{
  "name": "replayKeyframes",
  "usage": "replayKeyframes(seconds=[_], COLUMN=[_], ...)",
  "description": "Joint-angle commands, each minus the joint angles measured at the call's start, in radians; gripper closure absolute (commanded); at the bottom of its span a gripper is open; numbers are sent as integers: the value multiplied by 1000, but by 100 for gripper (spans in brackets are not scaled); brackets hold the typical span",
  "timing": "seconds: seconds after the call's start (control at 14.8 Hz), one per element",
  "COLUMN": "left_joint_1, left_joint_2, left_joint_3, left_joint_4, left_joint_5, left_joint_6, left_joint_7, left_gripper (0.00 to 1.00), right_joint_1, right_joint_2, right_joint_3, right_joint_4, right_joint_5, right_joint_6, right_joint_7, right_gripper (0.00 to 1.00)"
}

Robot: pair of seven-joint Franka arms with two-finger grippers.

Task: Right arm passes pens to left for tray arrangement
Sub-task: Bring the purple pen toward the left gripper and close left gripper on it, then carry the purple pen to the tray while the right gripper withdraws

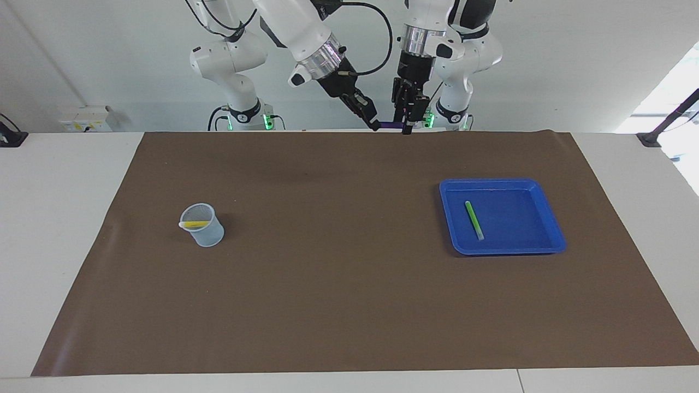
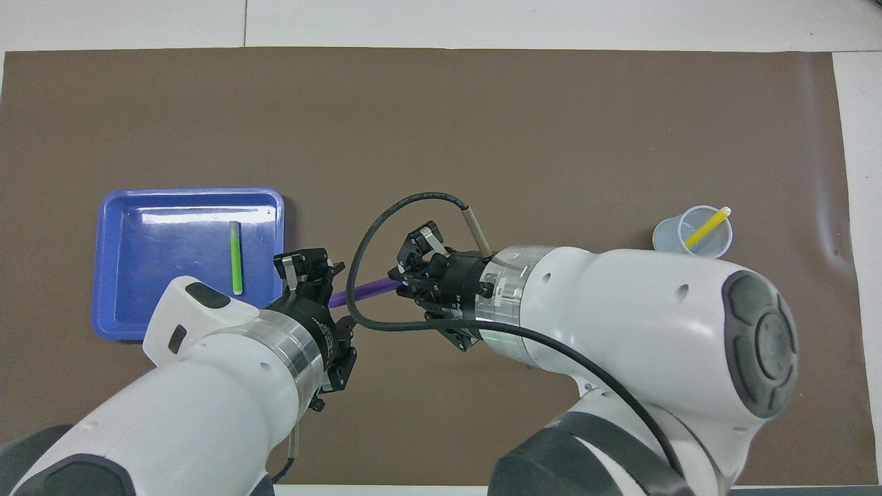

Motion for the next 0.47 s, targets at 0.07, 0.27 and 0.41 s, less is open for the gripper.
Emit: replayKeyframes(seconds=[0.07, 0.27, 0.41], left_joint_1=[0, 0, 1], left_joint_2=[-16, -16, -16], left_joint_3=[8, 8, 8], left_joint_4=[-5, -5, -6], left_joint_5=[16, 16, 16], left_joint_6=[-20, -19, -11], left_joint_7=[11, 11, 13], left_gripper=[69, 100, 100], right_joint_1=[-6, -4, -6], right_joint_2=[-16, -16, -16], right_joint_3=[2, 2, 2], right_joint_4=[-15, -15, -14], right_joint_5=[19, 19, 19], right_joint_6=[-9, -9, -9], right_joint_7=[-3, -3, -6], right_gripper=[100, 100, 100])
